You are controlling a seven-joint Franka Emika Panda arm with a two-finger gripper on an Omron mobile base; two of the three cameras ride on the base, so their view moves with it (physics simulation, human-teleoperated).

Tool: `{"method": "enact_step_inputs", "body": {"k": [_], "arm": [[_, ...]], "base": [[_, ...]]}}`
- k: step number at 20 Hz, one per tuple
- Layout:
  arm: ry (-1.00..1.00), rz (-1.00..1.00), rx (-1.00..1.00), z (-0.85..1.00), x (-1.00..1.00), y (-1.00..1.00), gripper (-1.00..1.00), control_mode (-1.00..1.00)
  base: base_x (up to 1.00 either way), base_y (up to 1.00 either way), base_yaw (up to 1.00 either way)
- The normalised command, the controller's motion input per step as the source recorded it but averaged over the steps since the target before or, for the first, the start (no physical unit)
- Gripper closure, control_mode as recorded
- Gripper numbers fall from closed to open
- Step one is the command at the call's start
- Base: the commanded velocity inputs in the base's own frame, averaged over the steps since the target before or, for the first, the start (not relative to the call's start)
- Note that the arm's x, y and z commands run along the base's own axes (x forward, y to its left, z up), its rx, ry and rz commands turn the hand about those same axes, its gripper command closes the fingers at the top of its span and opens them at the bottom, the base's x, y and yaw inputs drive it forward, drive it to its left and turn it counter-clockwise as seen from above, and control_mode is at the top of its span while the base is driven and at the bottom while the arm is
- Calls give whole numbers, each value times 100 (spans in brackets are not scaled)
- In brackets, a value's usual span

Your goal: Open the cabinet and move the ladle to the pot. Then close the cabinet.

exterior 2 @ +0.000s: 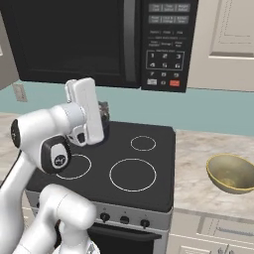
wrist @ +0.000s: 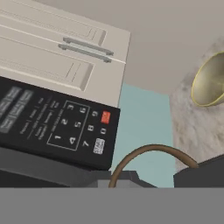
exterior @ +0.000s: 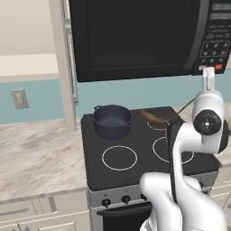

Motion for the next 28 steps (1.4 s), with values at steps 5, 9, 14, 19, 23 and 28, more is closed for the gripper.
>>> {"method": "enact_step_inputs", "body": {"k": [5,9,14,19,23,28], "arm": [[0,-5,1,-27,38,8,100,-100],[0,-2,0,-14,40,14,100,-100],[0,0,0,-9,35,14,100,-100],[0,0,0,-17,32,4,100,-100],[1,0,0,-15,26,6,100,-100],[0,0,0,-6,26,7,100,-100]], "base": [[0,0,0],[0,0,0],[0,0,0],[0,0,0],[0,0,0],[0,0,0]]}}
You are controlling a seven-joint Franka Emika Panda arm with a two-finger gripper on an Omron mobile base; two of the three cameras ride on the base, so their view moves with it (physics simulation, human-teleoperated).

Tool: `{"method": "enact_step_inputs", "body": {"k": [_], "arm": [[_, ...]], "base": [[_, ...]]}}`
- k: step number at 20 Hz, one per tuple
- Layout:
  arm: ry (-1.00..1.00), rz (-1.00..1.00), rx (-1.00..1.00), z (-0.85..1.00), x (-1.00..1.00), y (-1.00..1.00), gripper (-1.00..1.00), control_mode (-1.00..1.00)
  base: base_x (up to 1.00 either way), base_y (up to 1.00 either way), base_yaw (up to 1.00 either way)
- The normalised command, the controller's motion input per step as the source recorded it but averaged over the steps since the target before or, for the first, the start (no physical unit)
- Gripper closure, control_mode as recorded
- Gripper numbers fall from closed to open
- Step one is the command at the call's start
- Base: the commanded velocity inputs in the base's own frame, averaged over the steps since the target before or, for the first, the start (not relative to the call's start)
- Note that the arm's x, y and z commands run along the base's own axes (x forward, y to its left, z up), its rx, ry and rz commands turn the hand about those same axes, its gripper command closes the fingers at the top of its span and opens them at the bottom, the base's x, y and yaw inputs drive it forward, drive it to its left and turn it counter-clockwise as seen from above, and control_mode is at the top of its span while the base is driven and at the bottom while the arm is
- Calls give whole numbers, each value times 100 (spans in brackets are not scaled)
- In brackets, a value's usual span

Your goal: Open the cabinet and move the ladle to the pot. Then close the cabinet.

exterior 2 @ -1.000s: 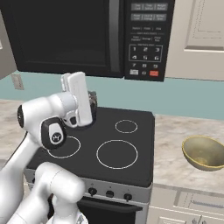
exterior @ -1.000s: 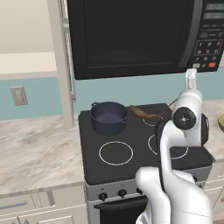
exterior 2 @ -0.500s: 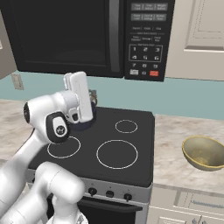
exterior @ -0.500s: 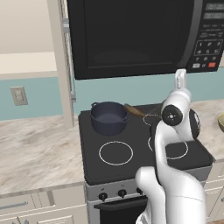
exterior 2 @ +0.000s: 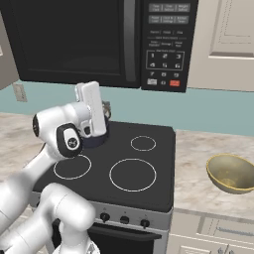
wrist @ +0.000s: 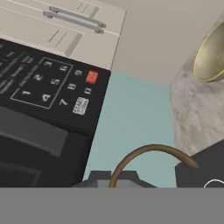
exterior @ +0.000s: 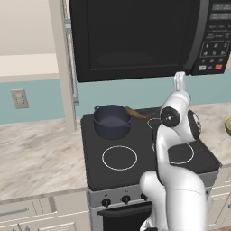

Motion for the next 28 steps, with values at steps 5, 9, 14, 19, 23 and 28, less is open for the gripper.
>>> {"method": "enact_step_inputs", "body": {"k": [5,9,14,19,23,28], "arm": [[0,0,-3,-5,28,7,100,-100],[-1,0,-3,-9,15,4,100,-100],[0,0,-2,-17,20,6,100,-100],[0,0,-1,-24,22,8,100,-100],[0,0,0,-16,21,4,100,-100],[0,0,0,-14,23,3,100,-100]], "base": [[0,0,0],[0,0,0],[0,0,0],[0,0,0],[0,0,0],[0,0,0]]}}
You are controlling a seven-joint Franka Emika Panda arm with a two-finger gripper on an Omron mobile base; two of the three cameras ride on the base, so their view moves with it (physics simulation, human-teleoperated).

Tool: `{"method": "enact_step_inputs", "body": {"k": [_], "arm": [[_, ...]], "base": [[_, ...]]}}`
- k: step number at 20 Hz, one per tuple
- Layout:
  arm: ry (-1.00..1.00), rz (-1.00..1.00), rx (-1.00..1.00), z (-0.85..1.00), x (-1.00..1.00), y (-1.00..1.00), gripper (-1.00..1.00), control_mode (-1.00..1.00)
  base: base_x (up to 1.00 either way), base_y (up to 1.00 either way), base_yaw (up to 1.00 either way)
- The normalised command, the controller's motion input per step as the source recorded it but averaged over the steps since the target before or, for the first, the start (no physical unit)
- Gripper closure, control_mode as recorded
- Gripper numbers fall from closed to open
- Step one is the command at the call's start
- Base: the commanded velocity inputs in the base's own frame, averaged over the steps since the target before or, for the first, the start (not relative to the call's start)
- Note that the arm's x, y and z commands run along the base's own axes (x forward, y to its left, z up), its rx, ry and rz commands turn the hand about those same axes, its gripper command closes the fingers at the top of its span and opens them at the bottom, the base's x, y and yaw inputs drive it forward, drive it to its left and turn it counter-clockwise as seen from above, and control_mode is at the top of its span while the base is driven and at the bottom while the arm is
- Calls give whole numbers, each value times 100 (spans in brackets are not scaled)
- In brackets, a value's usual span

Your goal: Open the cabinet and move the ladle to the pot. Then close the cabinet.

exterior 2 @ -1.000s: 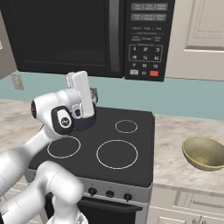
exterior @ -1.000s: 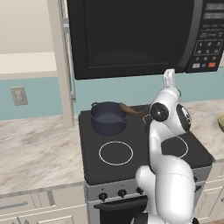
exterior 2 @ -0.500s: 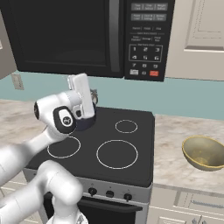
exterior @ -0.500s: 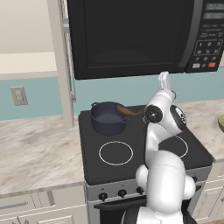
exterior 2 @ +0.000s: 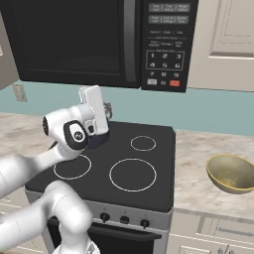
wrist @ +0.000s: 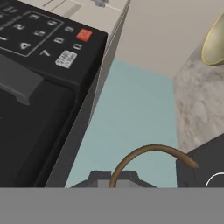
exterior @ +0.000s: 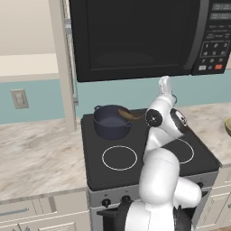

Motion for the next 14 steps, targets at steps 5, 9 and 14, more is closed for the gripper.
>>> {"method": "enact_step_inputs", "body": {"k": [5,9,14], "arm": [[1,0,0,-7,27,1,100,-100],[4,0,0,-12,30,3,100,-100],[8,0,0,-17,30,5,100,-100]], "base": [[0,0,0],[0,0,0],[0,0,0]]}}
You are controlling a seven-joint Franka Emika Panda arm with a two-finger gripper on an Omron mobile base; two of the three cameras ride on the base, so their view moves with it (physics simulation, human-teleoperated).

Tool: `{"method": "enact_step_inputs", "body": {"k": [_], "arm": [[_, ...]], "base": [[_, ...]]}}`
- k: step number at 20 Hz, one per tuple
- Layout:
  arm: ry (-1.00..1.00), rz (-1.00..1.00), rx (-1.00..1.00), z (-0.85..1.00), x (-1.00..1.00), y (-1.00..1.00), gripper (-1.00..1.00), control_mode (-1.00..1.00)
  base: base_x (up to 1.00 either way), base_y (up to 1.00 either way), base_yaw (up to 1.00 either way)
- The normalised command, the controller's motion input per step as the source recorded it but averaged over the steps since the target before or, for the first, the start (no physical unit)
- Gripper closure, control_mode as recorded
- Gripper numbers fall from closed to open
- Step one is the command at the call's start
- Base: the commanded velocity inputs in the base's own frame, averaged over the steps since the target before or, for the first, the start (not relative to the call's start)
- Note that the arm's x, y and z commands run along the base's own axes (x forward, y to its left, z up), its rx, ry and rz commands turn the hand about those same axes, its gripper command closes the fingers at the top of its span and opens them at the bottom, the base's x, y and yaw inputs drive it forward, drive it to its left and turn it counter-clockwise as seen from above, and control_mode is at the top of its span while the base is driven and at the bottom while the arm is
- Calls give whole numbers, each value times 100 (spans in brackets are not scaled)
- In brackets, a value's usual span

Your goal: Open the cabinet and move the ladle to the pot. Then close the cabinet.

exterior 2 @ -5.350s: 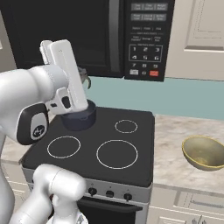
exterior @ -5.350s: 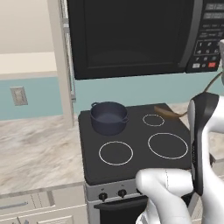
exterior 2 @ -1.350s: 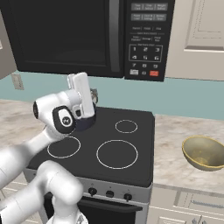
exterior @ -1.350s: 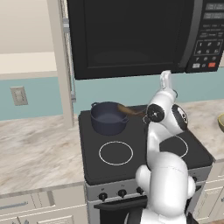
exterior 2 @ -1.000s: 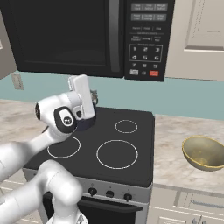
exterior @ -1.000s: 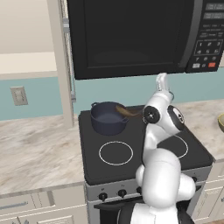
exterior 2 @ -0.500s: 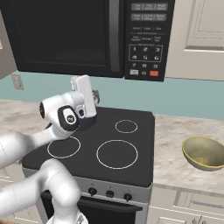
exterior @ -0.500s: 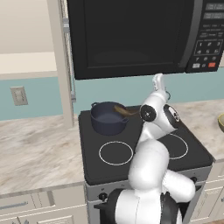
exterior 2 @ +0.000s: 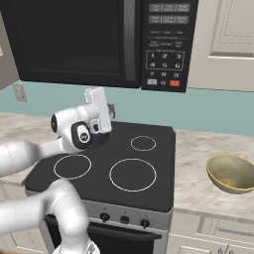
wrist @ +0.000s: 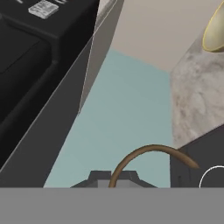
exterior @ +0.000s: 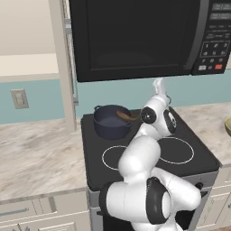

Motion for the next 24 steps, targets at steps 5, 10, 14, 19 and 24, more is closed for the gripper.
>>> {"method": "enact_step_inputs", "body": {"k": [5,10,14,19,24], "arm": [[7,0,0,-12,21,5,100,-100],[4,0,0,-4,16,6,100,-100],[6,0,0,0,15,2,100,-100],[8,0,0,0,15,4,100,-100],[5,0,0,-1,23,7,100,-100]], "base": [[0,0,0],[0,0,0],[0,0,0],[0,0,0],[0,0,0]]}}
